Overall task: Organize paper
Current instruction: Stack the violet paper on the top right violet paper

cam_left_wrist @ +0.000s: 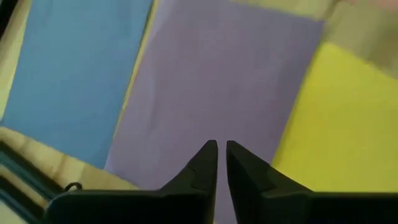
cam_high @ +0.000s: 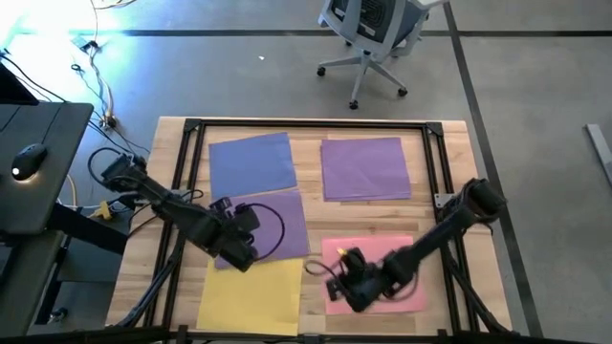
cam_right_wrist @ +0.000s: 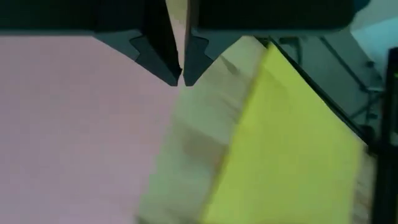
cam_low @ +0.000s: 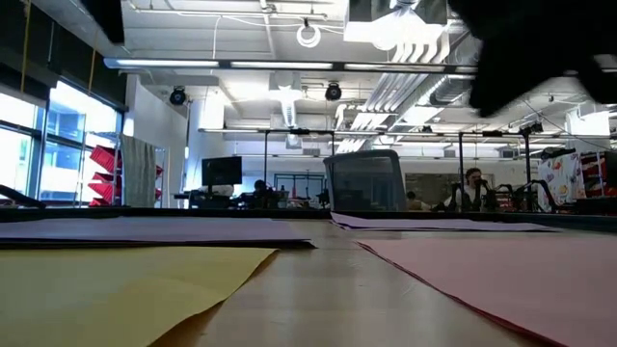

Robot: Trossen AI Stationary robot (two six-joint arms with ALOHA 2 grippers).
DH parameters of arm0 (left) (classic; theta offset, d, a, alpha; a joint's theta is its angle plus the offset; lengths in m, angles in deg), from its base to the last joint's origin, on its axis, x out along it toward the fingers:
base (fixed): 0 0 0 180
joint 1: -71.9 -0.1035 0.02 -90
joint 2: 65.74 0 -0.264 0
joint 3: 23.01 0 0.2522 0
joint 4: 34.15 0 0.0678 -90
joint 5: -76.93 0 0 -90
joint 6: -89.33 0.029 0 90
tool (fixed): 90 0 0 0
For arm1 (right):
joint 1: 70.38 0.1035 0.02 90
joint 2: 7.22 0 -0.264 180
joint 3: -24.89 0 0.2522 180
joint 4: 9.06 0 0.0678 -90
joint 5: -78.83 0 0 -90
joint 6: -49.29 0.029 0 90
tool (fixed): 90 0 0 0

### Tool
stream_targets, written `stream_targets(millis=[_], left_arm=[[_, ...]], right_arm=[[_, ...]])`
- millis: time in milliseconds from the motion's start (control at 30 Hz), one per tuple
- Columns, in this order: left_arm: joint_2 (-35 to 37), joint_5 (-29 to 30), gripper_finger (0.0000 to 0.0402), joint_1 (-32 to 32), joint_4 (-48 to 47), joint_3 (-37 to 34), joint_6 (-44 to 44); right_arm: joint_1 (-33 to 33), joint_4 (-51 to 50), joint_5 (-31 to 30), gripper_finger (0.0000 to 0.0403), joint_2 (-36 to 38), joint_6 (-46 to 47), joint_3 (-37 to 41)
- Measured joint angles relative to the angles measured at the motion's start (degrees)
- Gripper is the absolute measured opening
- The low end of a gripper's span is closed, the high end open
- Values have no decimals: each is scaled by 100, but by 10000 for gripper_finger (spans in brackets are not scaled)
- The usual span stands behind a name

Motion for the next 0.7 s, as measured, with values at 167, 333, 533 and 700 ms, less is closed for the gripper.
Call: stream_targets(millis=[167, 333, 533, 700], left_arm=[[491, -190, 57, -322, 1232, -1501, 397], [787, -246, 57, -534, 2067, -2765, 450], [758, -1126, 39, -730, 3785, -3885, 896], [731, -1697, 25, -762, 4796, -4389, 1183]], right_arm=[[-853, 379, 19, 106, -13, -937, -4], [-1567, 972, 492, 169, -80, -1710, -8], [-1963, 1385, 1127, 197, -473, -1815, -9], [-1943, 1690, 1214, 196, -842, -1841, -10]])
